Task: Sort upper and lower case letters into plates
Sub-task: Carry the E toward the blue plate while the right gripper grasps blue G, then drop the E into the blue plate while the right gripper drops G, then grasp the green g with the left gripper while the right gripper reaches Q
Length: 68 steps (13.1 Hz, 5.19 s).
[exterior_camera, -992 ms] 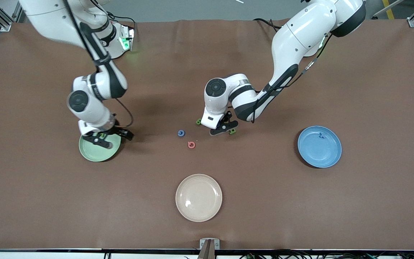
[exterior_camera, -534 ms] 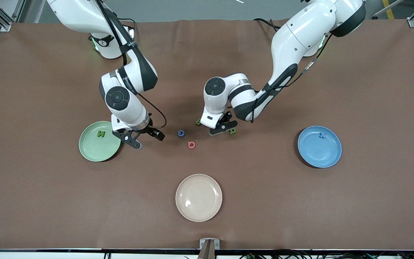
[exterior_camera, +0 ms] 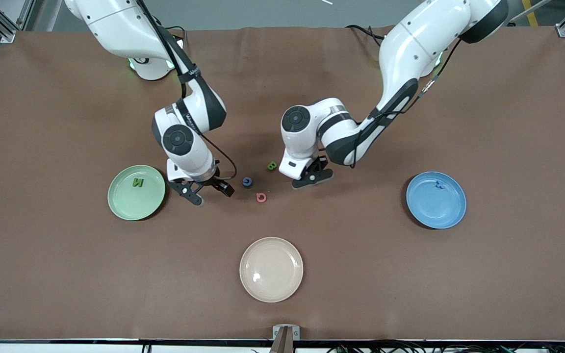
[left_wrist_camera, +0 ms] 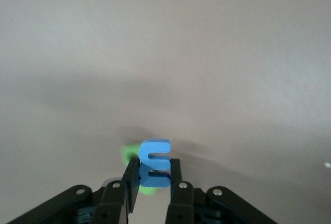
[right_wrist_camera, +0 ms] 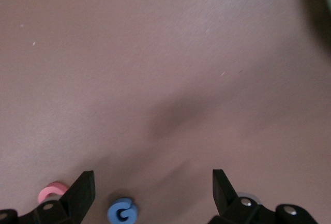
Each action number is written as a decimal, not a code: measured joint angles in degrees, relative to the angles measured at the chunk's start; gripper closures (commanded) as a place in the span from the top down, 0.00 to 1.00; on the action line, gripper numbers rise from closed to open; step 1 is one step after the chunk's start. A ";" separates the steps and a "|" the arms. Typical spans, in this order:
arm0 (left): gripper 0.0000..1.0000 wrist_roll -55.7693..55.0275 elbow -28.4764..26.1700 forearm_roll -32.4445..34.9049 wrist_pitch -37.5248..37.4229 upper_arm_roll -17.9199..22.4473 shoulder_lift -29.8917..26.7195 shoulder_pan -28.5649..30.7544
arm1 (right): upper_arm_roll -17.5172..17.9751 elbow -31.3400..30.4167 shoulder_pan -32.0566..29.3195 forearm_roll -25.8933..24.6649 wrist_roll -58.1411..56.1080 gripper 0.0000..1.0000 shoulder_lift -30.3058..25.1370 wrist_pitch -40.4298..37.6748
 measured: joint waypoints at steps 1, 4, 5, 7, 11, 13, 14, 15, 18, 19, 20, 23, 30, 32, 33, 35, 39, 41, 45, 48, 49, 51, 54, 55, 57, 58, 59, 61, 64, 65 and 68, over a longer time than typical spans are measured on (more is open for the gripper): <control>0.02 2.90 -0.20 -0.01 -1.98 -0.70 -1.66 1.73 | 0.02 0.65 0.93 0.00 1.76 1.00 0.86 0.54; 0.02 9.95 -2.94 -0.04 -4.67 -6.31 -5.40 10.86 | 0.05 2.06 4.13 -0.03 5.98 1.00 3.20 0.76; 0.03 12.11 -4.71 -0.04 -4.92 -9.87 -6.18 15.91 | 0.03 2.11 5.38 -0.08 7.27 0.99 3.85 0.77; 0.03 16.30 -9.37 0.08 -5.10 -18.90 -7.14 28.91 | -0.01 2.11 7.69 -0.09 8.85 0.85 5.54 2.48; 0.03 21.89 -20.41 6.98 -3.32 -32.67 -7.44 51.94 | -0.21 2.19 8.62 -0.49 9.12 0.58 7.91 5.60; 0.03 21.95 -25.96 12.02 1.11 -34.29 -7.44 57.50 | -0.37 2.43 8.62 -1.21 9.12 0.47 7.70 5.57; 0.02 21.94 -28.36 14.82 3.45 -34.26 -7.43 59.20 | -0.39 2.45 8.62 -1.40 9.12 0.39 7.68 5.58; 0.02 21.94 -30.47 17.78 5.32 -34.24 -7.40 60.92 | -0.50 2.51 8.62 -1.67 9.12 0.32 7.61 5.58; 0.03 23.20 -34.22 25.17 8.03 -34.20 -7.20 67.25 | -0.66 2.55 8.60 -1.87 9.13 0.30 7.22 5.37; 0.02 25.33 -34.87 25.67 9.07 -34.19 -7.17 69.71 | -0.80 2.50 8.57 -1.93 9.13 0.24 7.33 5.39; 0.02 27.90 -35.26 25.76 10.29 -34.16 -7.12 71.94 | -0.83 2.50 8.56 -1.94 9.13 0.13 7.33 5.38; 0.02 34.49 -35.43 25.98 14.01 -32.73 -6.66 75.68 | -0.86 2.50 8.54 -1.98 9.13 0.07 7.33 5.34; 0.02 44.99 -33.49 27.79 19.27 -25.52 -4.45 75.85 | -2.08 3.00 -0.78 -2.30 -5.87 0.07 5.06 -3.59; 0.02 46.97 -32.49 27.80 19.28 -24.92 -3.32 75.81 | -2.17 2.13 -4.17 -2.32 -11.73 0.06 2.38 -6.27; 0.02 48.14 -31.93 27.80 19.31 -24.40 -2.78 75.80 | -2.20 0.97 -5.75 -2.33 -14.60 0.07 1.04 -6.66; 0.03 49.96 -31.05 27.80 19.68 -23.35 -1.67 75.79 | -2.24 -1.63 -8.76 -2.36 -20.03 0.07 -1.04 -6.70; 0.13 50.47 -30.52 27.87 20.21 -22.43 -0.40 75.72 | -2.27 -5.55 -14.65 -2.39 -29.87 0.07 -3.61 -6.54; 0.47 50.47 -30.45 27.87 20.24 -22.42 -0.17 75.49 | -2.28 -6.77 -17.32 -2.40 -34.03 0.07 -4.22 -6.30; 1.00 50.47 -29.91 27.87 20.31 -22.57 -0.15 74.71 | -2.23 -7.85 -20.58 -2.40 -39.05 0.06 -4.84 -5.88; 1.00 49.28 -29.73 25.92 19.36 -25.77 -0.28 74.70 | -2.08 -8.45 -20.82 -2.40 -39.42 0.07 -4.97 -5.19; 1.00 48.45 -29.52 22.71 17.23 -28.23 -0.45 74.80 | -1.97 -8.81 -20.82 -2.40 -39.42 0.06 -4.97 -4.54; 1.00 44.45 -28.26 15.51 10.17 -34.72 -1.32 74.81 | -1.89 -9.58 -20.82 -2.40 -39.43 0.07 -4.97 -3.35; 1.00 31.32 -26.49 10.16 1.27 -44.11 -2.70 74.10 | -1.89 -10.04 -20.82 -2.40 -39.44 0.07 -4.97 -2.88; 1.00 26.21 -26.49 9.87 0.04 -45.74 -2.90 73.03 | -1.89 -10.05 -20.82 -2.40 -39.45 0.06 -4.97 -2.85; 1.00 15.54 -26.29 9.65 -1.57 -46.32 -2.90 67.62 | -1.89 -10.18 -20.83 -2.40 -39.98 0.06 -4.98 -2.53; 1.00 9.70 -25.71 9.63 -2.26 -45.54 -2.88 63.13 | -1.89 -10.75 -20.84 -2.40 -40.25 0.07 -4.98 -1.32; 1.00 4.43 -24.57 9.62 -2.96 -43.48 -2.94 57.68 | -1.88 -11.75 -20.84 -2.40 -40.36 0.10 -4.98 0.61; 1.00 -4.58 -21.52 9.45 -3.22 -36.88 -2.92 45.43 | -1.87 -13.84 -20.86 -2.40 -40.41 0.75 -4.97 3.26; 1.00 -16.52 -17.46 9.25 -3.37 -28.43 -2.20 30.12 | -1.90 -14.48 -21.09 -2.40 -40.41 1.00 -5.00 3.76; 1.00 -18.67 -16.78 9.18 -3.31 -26.40 -1.97 27.43 | -1.90 -14.43 -21.18 -2.40 -40.41 1.00 -5.08 3.76; 1.00 -22.90 -15.89 8.34 -1.17 -24.35 -0.34 26.94 | -1.56 -12.30 -21.19 -1.76 -39.99 1.00 -6.15 -0.63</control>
